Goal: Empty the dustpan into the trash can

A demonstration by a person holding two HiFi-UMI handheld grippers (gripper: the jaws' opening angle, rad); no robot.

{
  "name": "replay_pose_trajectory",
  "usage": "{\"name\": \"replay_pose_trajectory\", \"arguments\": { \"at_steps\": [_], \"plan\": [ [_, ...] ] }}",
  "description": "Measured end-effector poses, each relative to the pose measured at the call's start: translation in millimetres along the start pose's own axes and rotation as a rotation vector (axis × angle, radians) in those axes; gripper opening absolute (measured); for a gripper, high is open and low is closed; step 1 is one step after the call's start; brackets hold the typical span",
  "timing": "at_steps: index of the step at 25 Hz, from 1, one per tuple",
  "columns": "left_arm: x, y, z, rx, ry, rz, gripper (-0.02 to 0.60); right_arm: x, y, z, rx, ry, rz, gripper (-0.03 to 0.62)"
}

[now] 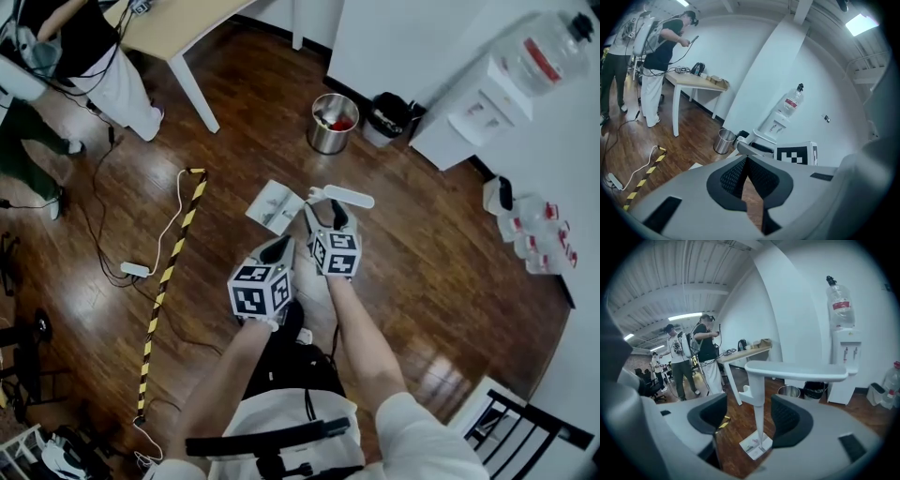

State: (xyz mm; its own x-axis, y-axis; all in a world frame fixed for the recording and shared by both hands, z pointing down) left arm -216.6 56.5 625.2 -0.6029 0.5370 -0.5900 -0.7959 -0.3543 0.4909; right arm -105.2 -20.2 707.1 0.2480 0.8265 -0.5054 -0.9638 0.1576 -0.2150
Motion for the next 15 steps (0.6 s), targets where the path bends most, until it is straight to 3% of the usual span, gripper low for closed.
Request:
{"name": "replay_pose_trajectory", "arguments": {
  "at_steps": [11, 13, 15],
  "plan": [
    [-45.2, 22.7, -30.5, 0.021, 0.020, 0.011, -0.011, -50.5, 1.4, -13.1, 0.035, -0.012, -0.013, 0.320],
    [-49.1, 26.2, -30.4, 0.032, 0.028, 0.013, -0.011, -52.1, 2.0, -14.0, 0.074, -0.017, -0.019, 0.242],
    [-53.4, 30.6, -29.8, 0.039, 0.039, 0.012, -0.011, -54.6, 3.5, -16.4, 0.100, -0.020, -0.033, 0.241]
  ]
}}
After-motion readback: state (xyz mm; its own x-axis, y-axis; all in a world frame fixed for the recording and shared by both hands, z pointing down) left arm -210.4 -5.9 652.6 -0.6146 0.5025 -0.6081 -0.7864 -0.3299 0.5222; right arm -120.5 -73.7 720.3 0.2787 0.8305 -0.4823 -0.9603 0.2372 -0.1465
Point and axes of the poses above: the fingertips, and each gripper's own axes: x backward along the fingers, y to its left, z out of its underside, the point moved 3 cm from there along x, backward along the fingers, and after that the axes turned 2 degrees about y, right-handed, at the moved point
